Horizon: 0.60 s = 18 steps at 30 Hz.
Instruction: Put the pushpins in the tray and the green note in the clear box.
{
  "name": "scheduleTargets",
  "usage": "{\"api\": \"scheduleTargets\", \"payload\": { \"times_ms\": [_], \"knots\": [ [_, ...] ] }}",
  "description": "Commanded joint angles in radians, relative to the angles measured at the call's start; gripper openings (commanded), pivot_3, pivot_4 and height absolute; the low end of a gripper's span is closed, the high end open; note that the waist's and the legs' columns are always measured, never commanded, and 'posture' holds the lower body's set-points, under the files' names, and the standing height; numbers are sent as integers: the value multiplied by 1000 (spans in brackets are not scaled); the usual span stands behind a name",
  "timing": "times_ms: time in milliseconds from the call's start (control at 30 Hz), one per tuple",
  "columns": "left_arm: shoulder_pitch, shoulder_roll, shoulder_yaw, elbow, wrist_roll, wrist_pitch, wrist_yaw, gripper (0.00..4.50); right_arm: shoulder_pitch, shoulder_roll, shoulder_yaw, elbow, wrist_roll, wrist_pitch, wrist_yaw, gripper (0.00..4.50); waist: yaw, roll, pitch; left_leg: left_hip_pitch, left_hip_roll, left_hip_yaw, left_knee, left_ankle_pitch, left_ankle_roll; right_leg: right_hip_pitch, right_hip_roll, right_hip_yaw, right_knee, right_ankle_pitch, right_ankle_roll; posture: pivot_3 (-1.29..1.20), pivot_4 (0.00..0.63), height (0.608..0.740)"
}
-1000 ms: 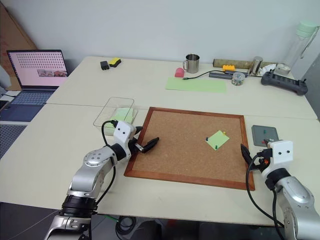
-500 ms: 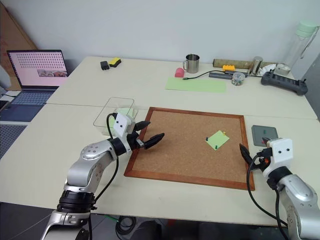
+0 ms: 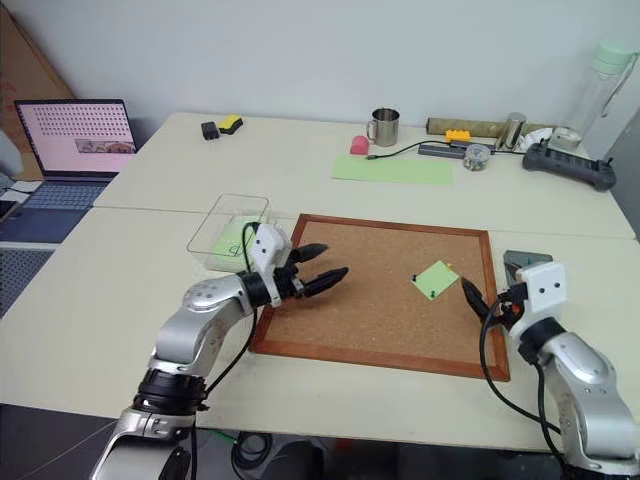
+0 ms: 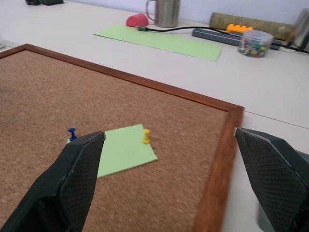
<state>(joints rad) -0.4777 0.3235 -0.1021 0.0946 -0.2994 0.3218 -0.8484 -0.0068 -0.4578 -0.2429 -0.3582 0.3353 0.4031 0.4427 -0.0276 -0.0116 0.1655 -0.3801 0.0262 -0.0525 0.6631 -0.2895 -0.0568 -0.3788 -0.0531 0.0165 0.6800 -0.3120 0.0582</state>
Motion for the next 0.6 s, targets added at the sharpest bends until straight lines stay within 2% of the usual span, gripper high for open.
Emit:
{"api": "scheduleTargets", "payload": {
  "times_ms": [33, 433, 600],
  "knots": [
    [-43, -18, -34, 60, 24, -53, -31, 2558, -56, -2, 15, 39, -15, -19, -6, 4500, 0, 0, 0, 0, 0, 0, 0, 0, 0, 0, 0, 0, 0, 0, 0, 0, 150, 740],
    [-57, -66, -97, 151, 70, -134, -68, 147, -181, 54, 86, 186, -53, -19, -41, 4500, -1, 0, 0, 0, 0, 0, 0, 0, 0, -1, 0, 0, 0, 0, 0, 0, 150, 740],
    [-56, -74, -105, 183, 85, -143, -74, 43, -216, 67, 105, 236, -58, -11, -40, 4500, -1, 0, 0, 0, 0, 0, 0, 0, 0, -1, 0, 0, 0, 0, 0, 0, 150, 740]
  ]
}}
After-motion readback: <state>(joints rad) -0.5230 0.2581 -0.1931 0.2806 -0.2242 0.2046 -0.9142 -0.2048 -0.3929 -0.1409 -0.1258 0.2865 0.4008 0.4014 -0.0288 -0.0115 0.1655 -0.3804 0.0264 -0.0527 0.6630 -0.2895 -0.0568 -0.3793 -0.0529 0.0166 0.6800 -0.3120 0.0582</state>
